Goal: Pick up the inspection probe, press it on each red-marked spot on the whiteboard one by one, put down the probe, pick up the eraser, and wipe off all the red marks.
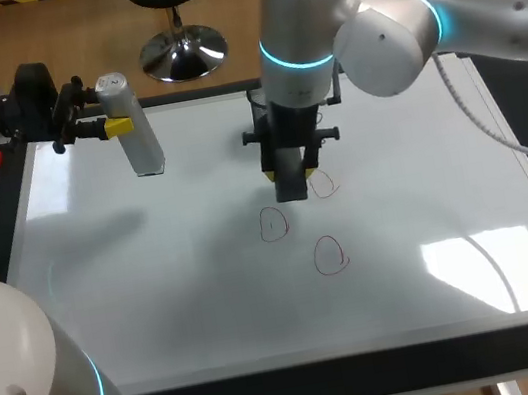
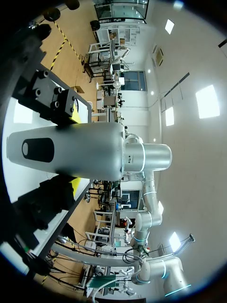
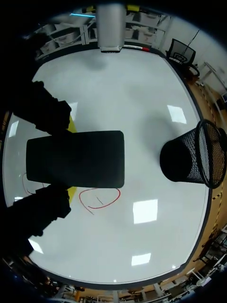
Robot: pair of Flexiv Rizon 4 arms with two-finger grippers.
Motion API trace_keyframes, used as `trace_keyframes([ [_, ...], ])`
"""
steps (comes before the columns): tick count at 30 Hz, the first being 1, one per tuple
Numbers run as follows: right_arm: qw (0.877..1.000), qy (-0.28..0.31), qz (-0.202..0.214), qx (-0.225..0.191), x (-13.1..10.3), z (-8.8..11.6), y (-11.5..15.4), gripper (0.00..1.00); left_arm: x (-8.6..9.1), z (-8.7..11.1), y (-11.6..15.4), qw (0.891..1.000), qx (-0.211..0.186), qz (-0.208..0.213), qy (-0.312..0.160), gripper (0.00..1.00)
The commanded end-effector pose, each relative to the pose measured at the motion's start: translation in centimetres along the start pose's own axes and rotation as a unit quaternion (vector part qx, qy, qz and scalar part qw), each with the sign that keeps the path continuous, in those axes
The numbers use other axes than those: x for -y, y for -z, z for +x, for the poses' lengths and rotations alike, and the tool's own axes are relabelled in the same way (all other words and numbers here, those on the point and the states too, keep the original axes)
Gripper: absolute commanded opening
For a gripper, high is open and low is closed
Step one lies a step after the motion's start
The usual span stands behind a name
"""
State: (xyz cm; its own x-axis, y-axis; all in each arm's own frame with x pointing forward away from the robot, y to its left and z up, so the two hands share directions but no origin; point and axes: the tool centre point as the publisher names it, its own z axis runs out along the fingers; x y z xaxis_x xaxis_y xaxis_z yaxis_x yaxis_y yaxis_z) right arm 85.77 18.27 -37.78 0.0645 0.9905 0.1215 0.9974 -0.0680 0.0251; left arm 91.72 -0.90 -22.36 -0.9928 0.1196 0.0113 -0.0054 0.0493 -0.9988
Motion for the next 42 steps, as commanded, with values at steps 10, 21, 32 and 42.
trace_keyframes([
  [10,1.0,-0.008,0.0,-0.007,2.1,3.3,-1.2,0.0,0.0,-0.1,0.1,1.0,-0.002,0.001,-0.001,0.0],
  [21,1.0,0.004,0.005,-0.009,2.3,3.7,-1.0,0.0,0.0,-0.1,0.1,1.0,-0.002,0.001,-0.001,0.0],
  [32,1.0,0.004,0.005,-0.009,2.3,3.7,-1.0,0.0,0.0,-0.1,0.1,1.0,-0.002,0.001,-0.001,0.0],
  [42,1.0,-0.013,-0.006,-0.006,3.1,4.7,-1.9,0.0,0.0,-0.1,0.1,1.0,-0.002,0.001,-0.001,0.0],
])
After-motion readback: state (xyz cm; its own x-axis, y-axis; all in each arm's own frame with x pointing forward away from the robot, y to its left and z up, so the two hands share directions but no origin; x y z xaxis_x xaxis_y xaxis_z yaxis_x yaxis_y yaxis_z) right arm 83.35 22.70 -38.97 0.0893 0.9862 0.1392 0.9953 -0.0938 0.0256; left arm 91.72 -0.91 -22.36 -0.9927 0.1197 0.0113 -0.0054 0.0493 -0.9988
